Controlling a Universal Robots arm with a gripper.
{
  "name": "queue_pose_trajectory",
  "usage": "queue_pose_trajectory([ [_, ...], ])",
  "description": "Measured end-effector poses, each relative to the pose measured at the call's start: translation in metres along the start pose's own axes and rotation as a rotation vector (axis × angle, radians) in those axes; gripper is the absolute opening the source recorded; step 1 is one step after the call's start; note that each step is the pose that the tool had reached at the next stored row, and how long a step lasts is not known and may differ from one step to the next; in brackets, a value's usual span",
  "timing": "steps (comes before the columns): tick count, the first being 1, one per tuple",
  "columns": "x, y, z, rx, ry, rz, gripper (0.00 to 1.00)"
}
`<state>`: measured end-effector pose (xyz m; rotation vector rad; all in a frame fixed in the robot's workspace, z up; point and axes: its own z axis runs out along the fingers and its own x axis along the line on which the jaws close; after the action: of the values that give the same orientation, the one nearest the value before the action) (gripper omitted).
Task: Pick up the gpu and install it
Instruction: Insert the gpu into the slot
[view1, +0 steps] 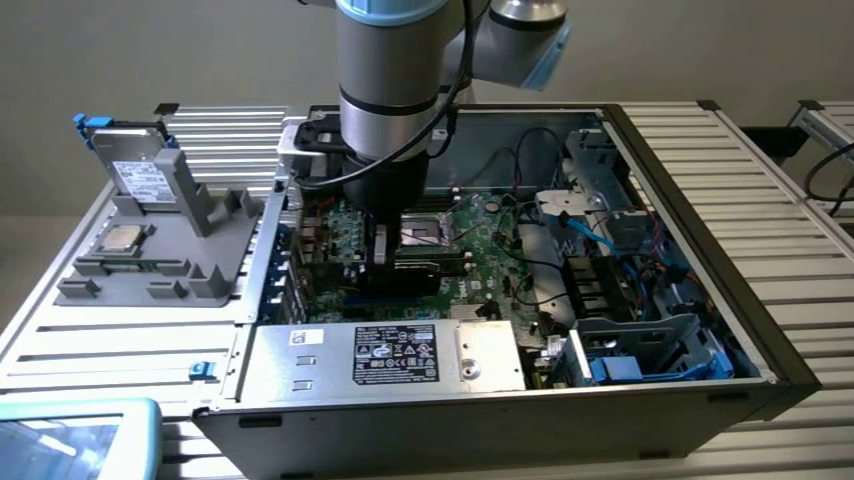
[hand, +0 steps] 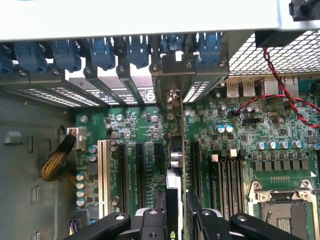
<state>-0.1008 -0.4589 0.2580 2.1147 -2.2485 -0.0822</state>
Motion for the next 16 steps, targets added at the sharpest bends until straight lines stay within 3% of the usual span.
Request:
queue_pose_trajectory([
  [9,0.0009,0.0002,-0.0029,-0.0002,-0.0001,0.0,0.28],
  [16,0.0089,-0.0003,-0.0028,-0.0004,-0.0059,-0.001,0.28],
])
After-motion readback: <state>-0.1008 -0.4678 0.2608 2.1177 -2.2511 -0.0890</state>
